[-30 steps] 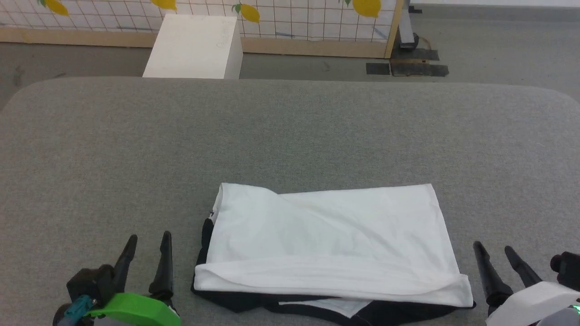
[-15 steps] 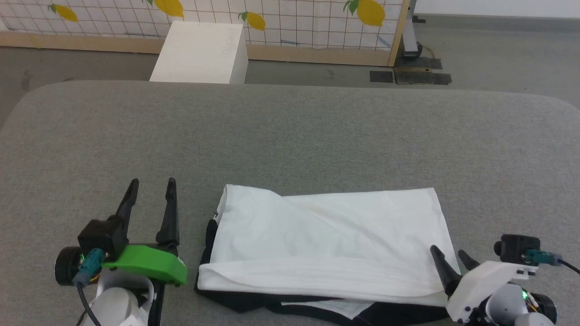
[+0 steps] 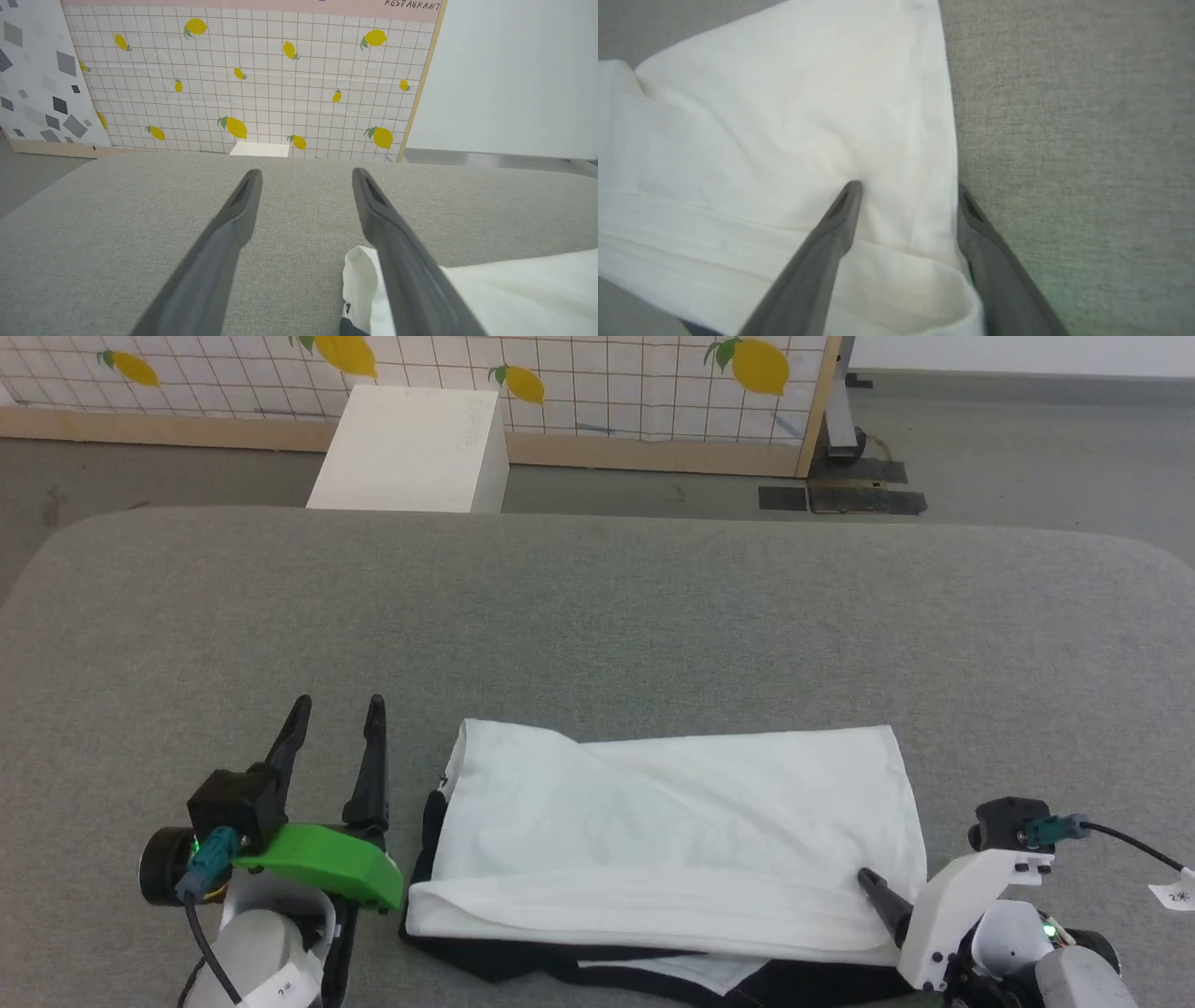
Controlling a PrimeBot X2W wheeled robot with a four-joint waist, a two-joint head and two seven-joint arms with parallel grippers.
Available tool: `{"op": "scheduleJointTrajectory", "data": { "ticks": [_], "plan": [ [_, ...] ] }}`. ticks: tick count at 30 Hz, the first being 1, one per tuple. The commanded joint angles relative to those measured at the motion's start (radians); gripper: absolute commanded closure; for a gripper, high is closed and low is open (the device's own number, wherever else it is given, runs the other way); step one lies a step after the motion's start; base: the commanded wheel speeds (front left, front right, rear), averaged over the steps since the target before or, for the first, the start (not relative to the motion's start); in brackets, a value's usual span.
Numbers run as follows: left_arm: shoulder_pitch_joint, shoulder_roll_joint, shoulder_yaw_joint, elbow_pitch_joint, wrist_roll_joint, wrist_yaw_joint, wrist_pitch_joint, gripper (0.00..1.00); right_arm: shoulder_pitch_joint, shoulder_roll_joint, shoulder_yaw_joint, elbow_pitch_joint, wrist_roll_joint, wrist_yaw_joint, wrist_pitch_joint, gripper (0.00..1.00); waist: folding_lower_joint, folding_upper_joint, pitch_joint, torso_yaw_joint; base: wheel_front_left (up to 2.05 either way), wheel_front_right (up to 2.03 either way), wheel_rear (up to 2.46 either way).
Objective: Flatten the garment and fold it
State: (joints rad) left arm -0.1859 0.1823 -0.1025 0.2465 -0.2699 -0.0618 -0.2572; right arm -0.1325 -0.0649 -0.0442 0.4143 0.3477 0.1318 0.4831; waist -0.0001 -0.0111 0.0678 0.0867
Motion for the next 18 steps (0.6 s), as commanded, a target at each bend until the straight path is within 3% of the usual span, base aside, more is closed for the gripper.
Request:
{"op": "scheduleJointTrajectory", "data": {
  "ticks": [1,2,10,18],
  "plan": [
    [-0.015,-0.009,0.007,0.005,0.009,-0.008,-0.004,0.0,0.02,0.015,0.021,0.018,0.015,-0.001,0.01,0.85,0.0001,0.0111,-0.001,-0.001,0.0,0.0,0.0],
    [-0.014,-0.011,0.01,0.005,0.011,-0.01,-0.004,0.0,0.022,0.015,0.023,0.013,0.016,-0.001,0.003,1.0,0.0001,0.0111,-0.002,-0.002,0.0,0.0,0.0],
    [-0.003,-0.028,0.03,0.028,0.031,-0.019,-0.004,0.0,0.042,0.015,-0.079,-0.046,-0.03,-0.001,-0.07,1.0,0.0001,0.0111,-0.006,-0.002,0.0,0.0,0.0],
    [0.0,-0.037,0.044,0.024,0.045,-0.023,-0.004,0.0,0.092,0.015,-0.246,-0.168,-0.174,-0.001,-0.081,1.0,0.0001,0.0111,0.001,-0.001,0.0,0.0,0.0]
  ]
}}
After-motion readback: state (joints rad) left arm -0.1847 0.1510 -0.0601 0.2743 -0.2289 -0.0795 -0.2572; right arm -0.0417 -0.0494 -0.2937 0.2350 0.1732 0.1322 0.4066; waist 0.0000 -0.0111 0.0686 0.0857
